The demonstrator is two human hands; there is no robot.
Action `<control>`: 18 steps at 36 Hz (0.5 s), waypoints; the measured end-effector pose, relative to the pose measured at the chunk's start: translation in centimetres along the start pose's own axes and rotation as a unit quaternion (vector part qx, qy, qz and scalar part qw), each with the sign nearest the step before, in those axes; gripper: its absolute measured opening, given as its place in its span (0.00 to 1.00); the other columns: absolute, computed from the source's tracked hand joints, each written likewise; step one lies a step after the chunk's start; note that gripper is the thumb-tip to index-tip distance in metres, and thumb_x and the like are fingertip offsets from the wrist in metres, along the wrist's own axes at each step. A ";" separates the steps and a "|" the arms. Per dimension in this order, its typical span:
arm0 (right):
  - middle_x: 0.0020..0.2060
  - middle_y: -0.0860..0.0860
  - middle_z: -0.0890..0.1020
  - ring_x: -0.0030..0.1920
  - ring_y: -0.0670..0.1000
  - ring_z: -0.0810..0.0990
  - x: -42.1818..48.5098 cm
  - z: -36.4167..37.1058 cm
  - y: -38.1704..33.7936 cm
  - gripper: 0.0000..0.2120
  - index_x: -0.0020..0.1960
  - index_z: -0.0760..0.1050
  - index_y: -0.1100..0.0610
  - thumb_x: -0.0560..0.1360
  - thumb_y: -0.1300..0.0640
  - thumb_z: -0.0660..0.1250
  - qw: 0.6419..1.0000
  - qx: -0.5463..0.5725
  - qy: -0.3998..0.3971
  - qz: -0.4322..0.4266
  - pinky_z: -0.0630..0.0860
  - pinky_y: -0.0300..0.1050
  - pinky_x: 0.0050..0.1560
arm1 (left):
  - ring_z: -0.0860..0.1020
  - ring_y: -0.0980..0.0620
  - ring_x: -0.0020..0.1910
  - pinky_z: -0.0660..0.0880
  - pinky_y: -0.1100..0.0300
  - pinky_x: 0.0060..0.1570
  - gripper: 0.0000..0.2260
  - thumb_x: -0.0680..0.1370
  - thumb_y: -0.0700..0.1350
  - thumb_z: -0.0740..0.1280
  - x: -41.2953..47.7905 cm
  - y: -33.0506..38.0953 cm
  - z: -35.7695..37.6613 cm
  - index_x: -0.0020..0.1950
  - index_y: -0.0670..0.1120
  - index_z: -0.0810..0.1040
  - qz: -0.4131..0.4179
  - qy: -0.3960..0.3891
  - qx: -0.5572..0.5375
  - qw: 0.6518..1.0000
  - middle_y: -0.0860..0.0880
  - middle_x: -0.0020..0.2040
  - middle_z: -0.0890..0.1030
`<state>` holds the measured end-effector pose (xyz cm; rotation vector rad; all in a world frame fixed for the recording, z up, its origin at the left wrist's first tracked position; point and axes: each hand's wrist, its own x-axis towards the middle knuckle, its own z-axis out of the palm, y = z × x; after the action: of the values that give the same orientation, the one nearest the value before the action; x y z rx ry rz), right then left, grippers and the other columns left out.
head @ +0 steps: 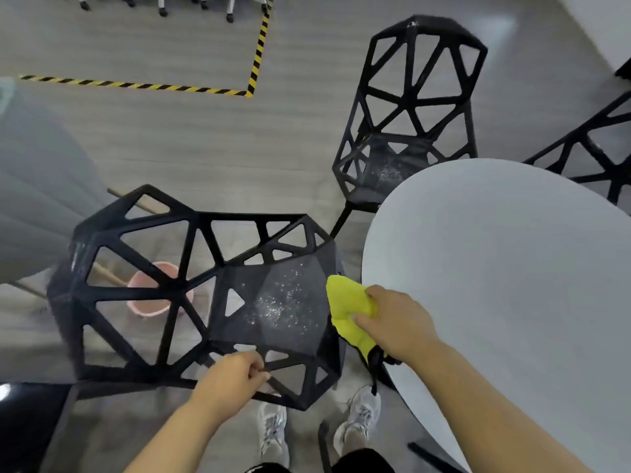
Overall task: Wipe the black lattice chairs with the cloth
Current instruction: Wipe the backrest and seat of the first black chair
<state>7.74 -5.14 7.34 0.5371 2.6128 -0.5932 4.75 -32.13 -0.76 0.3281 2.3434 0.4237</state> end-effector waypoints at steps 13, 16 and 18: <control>0.54 0.49 0.78 0.55 0.53 0.76 -1.4 8.7 -6.9 0.20 0.62 0.71 0.48 0.73 0.41 0.64 0.998 -0.049 -0.032 0.002 0.74 0.46 0.49 | 0.76 0.48 0.54 0.72 0.58 0.49 0.14 0.78 0.55 0.59 -1.2 -11.2 2.5 0.53 0.47 0.75 -0.156 -0.060 0.027 0.986 0.48 0.54 0.79; 0.50 0.48 0.78 0.51 0.52 0.77 -1.3 10.1 -7.0 0.19 0.61 0.72 0.48 0.73 0.42 0.63 0.998 -0.057 -0.029 0.004 0.75 0.46 0.45 | 0.76 0.46 0.56 0.73 0.56 0.51 0.20 0.79 0.59 0.57 -0.9 -11.8 3.3 0.59 0.45 0.74 -0.208 -0.054 0.004 0.977 0.46 0.56 0.78; 0.50 0.47 0.78 0.50 0.52 0.77 -1.1 11.0 -6.8 0.19 0.61 0.71 0.47 0.73 0.42 0.63 0.998 -0.063 -0.025 0.005 0.74 0.45 0.43 | 0.76 0.45 0.56 0.73 0.55 0.50 0.24 0.78 0.61 0.56 -0.4 -12.1 4.0 0.60 0.43 0.73 -0.239 -0.041 -0.018 0.970 0.44 0.57 0.78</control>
<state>8.93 -16.43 0.91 0.4890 2.5769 -0.4299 6.50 -42.48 -7.99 -0.2322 2.2346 0.2104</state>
